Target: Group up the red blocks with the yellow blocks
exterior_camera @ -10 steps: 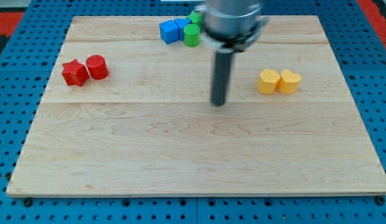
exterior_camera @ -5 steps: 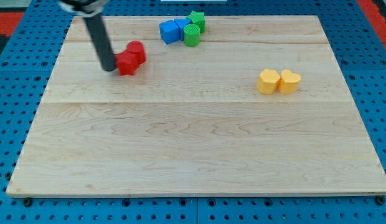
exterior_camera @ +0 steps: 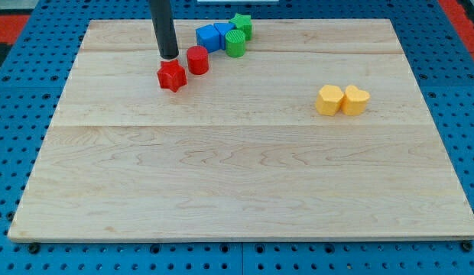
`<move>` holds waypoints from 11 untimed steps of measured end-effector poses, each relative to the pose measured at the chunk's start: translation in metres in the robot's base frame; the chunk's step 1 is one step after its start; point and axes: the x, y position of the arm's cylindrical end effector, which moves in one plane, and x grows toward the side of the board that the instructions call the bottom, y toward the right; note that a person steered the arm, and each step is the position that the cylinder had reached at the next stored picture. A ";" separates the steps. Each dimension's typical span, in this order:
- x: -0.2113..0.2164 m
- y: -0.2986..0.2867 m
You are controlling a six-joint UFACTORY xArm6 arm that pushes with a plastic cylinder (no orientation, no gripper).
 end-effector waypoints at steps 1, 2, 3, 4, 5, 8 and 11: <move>0.023 0.053; 0.049 0.109; 0.076 0.165; 0.083 0.151; 0.101 0.174; 0.132 -0.012; 0.063 0.115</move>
